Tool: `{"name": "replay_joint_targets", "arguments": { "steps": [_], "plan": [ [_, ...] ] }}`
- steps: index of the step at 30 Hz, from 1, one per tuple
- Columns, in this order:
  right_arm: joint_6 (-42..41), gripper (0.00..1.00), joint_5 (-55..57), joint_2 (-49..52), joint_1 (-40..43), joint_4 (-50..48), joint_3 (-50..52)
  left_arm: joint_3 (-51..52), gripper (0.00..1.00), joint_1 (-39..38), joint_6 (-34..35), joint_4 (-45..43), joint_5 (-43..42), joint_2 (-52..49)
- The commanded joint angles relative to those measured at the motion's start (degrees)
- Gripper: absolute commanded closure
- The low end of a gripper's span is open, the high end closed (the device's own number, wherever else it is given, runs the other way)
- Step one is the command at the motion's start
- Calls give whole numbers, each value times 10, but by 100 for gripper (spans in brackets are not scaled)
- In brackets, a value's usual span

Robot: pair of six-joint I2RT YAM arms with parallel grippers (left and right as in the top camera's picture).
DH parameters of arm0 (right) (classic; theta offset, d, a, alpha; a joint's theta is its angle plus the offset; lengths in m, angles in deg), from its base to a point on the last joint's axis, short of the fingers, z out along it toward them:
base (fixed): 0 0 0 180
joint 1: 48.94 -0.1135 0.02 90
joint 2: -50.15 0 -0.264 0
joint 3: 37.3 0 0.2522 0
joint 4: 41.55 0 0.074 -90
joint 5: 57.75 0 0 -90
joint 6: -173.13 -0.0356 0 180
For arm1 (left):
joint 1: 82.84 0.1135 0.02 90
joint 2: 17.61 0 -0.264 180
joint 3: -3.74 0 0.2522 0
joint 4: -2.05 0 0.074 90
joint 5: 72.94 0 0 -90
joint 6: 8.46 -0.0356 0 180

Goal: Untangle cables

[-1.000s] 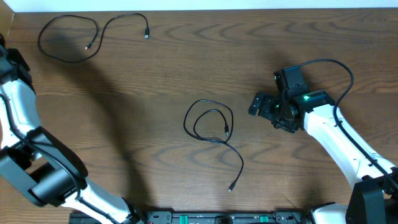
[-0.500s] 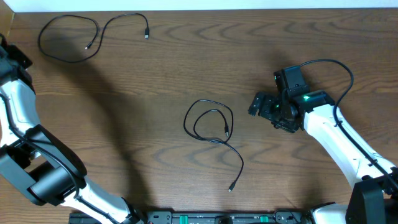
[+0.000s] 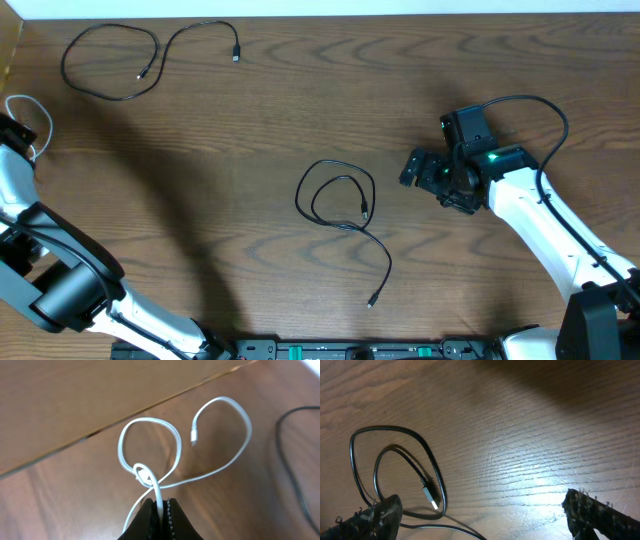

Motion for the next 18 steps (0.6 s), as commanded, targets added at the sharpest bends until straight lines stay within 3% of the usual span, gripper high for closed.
{"name": "replay_joint_targets", "arguments": {
  "steps": [1, 5, 10, 18],
  "plan": [
    [5, 1, -6, 2, -7, 1, -1, -3, 92, 7, -4, 13, 70, -5],
    [5, 1, -10, 2, -9, 0, -1, -3, 49, 8, -35, 13, 69, -6],
    [5, 1, -10, 2, -19, 1, -1, -4, 42, 7, -41, -5, 68, 1],
    [5, 1, -10, 2, -33, -12, -1, -4, 44, 3, -55, -29, 34, 44]
  ]
}}
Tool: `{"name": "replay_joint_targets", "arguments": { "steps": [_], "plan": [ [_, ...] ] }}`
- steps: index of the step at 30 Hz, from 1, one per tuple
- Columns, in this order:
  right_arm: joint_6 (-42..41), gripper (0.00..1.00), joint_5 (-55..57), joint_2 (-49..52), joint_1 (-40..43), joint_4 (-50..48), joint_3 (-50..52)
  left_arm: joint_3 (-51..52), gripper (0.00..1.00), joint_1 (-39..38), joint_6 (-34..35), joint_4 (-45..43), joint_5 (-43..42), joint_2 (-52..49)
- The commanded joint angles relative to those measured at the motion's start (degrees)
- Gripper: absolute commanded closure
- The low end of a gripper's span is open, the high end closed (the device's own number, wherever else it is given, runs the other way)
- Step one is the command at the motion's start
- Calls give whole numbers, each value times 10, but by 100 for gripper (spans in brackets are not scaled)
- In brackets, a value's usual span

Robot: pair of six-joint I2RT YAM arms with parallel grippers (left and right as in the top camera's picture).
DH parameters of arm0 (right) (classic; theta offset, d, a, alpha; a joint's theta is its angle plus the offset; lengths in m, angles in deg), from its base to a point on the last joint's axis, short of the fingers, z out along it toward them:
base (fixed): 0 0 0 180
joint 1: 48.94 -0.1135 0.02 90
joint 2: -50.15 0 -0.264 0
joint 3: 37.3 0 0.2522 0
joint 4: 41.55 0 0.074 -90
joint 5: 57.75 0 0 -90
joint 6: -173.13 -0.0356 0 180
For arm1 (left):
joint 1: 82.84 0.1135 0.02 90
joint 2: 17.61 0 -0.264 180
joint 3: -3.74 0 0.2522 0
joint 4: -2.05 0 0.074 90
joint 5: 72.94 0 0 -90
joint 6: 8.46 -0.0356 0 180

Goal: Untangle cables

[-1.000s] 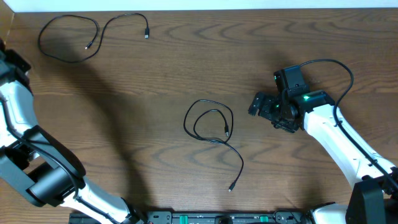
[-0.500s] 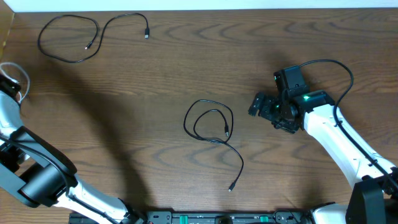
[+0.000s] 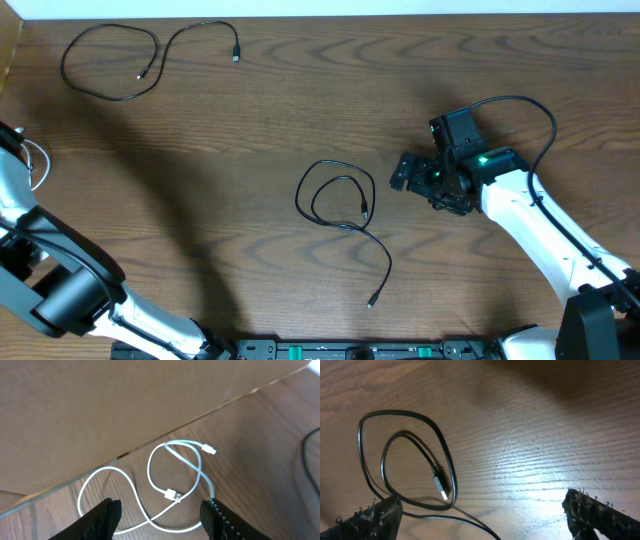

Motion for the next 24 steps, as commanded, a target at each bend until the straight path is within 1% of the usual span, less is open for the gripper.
{"name": "replay_joint_targets", "arguments": {
  "steps": [1, 6, 11, 24],
  "plan": [
    [5, 1, 0, 2, -6, -6, -1, -4, 44, -1, -11, 8, -16, 28],
    [5, 1, 0, 2, -6, -3, -1, -1, 44, 12, -10, 53, -13, 19],
    [6, 1, 0, 2, -6, -3, -1, 1, 47, 41, 12, 101, -11, -3],
    [5, 1, 0, 2, -6, -3, -1, 2, 46, 112, 32, 139, -13, -58]
  ]
}}
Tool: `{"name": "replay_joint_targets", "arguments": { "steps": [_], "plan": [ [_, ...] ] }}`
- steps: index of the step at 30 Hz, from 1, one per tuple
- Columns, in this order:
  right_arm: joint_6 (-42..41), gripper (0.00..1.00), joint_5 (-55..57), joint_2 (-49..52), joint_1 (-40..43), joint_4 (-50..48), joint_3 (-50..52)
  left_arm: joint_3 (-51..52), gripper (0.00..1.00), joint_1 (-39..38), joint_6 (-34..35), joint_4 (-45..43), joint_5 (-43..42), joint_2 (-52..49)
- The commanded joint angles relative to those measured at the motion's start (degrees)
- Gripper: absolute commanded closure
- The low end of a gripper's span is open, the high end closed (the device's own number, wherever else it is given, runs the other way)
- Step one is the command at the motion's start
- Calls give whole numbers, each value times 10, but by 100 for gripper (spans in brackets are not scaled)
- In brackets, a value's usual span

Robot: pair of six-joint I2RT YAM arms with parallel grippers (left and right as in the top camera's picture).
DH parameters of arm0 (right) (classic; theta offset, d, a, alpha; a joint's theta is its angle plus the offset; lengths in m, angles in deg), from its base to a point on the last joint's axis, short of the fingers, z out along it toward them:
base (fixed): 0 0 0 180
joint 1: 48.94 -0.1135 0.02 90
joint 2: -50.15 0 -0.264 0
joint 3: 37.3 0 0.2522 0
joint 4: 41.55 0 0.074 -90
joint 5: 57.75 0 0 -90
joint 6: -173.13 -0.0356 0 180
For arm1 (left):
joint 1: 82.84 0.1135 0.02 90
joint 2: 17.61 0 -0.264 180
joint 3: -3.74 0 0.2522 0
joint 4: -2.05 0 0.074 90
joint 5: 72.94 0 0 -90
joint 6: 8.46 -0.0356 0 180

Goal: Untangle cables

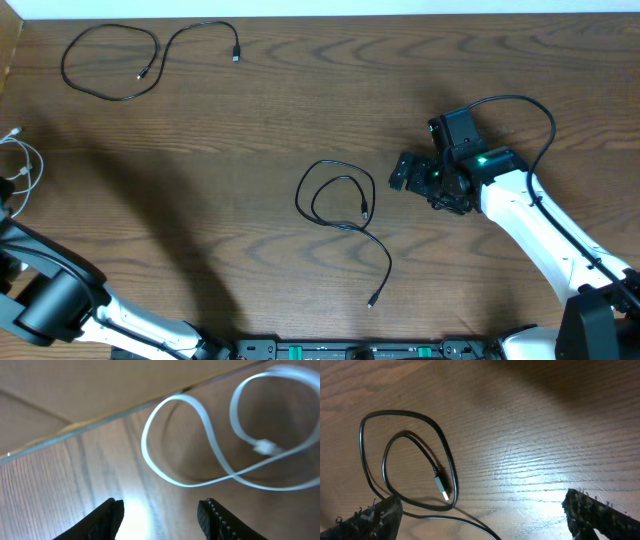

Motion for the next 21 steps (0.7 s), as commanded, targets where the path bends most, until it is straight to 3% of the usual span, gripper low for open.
{"name": "replay_joint_targets", "arguments": {
  "steps": [1, 9, 13, 17, 21],
  "plan": [
    [6, 1, 0, 2, -3, 0, -1, 2, 47, 17, 14, 7, -3, -27],
    [5, 1, 0, 2, -3, 2, -1, 2, 51, 21, 49, 8, -8, -69],
    [5, 1, 0, 2, -3, 2, -1, 2, 51, 21, 51, -13, -69, -90],
    [5, 1, 0, 2, -3, 3, -1, 2, 51, 21, 51, -37, -78, -99],
    [5, 1, 0, 2, -3, 6, -1, 2, 62, 21, 51, -58, -79, -110]
  ]
}}
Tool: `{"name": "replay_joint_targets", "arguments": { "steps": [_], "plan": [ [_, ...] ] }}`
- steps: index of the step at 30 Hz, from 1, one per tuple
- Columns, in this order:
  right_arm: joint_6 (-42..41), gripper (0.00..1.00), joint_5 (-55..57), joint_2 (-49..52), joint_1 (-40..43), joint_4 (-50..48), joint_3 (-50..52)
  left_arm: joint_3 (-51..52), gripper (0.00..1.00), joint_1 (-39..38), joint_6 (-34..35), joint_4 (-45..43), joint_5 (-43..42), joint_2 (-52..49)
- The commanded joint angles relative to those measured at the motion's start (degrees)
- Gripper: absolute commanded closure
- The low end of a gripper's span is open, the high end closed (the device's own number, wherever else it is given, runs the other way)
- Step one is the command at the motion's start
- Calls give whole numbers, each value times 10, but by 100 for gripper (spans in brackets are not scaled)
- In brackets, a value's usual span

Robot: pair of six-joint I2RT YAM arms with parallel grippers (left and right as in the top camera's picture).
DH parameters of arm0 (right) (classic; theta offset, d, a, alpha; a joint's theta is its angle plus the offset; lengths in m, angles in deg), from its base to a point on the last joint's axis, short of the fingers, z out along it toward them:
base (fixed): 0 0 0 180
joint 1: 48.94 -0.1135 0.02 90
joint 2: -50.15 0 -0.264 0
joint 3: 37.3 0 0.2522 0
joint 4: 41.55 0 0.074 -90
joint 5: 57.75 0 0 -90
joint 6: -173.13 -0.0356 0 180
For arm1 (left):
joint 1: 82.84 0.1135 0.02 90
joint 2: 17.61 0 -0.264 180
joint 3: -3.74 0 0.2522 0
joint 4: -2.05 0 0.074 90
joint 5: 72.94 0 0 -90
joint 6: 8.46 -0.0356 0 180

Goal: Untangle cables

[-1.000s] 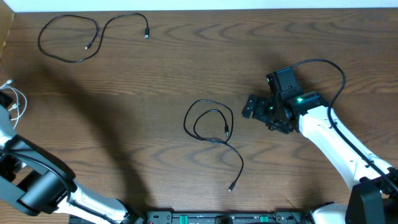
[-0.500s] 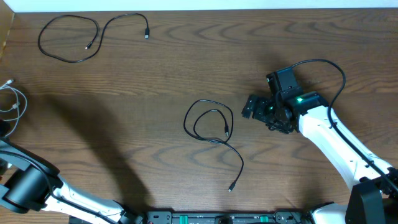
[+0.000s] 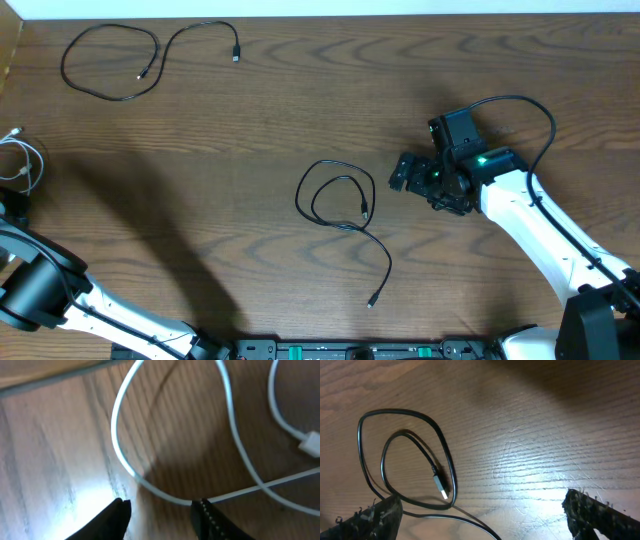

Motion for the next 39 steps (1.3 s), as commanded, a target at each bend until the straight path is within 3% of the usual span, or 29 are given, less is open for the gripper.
{"name": "replay_joint_targets", "arguments": {
  "steps": [1, 11, 15, 19, 27, 30, 31, 33, 35, 39],
  "plan": [
    [5, 1, 0, 2, -3, 1, -1, 2, 64, -1, 6, -11, -10, -21],
    [5, 1, 0, 2, -3, 2, -1, 2, 69, -2, 40, -47, -121, -38],
    [5, 1, 0, 2, -3, 2, -1, 2, 78, -5, 42, -66, -161, -38],
    [5, 1, 0, 2, -3, 3, -1, 2, 78, -5, 42, -85, -227, -37],
    [5, 1, 0, 2, -3, 5, -1, 2, 77, -6, 42, -86, -235, 17],
    [6, 1, 0, 2, -3, 3, -1, 2, 54, -13, 43, -85, -290, 59],
    [13, 1, 0, 2, -3, 2, -1, 2, 43, -16, 43, -83, -323, 71],
    [26, 1, 0, 2, -3, -2, -1, 2, 30, -24, 52, -81, -426, 92],
    [37, 1, 7, 2, -3, -7, -1, 2, 25, -38, 77, -80, -511, 103],
    [40, 1, 53, 2, 1, -8, -1, 2, 18, -95, 123, -54, -565, 105]
  ]
}}
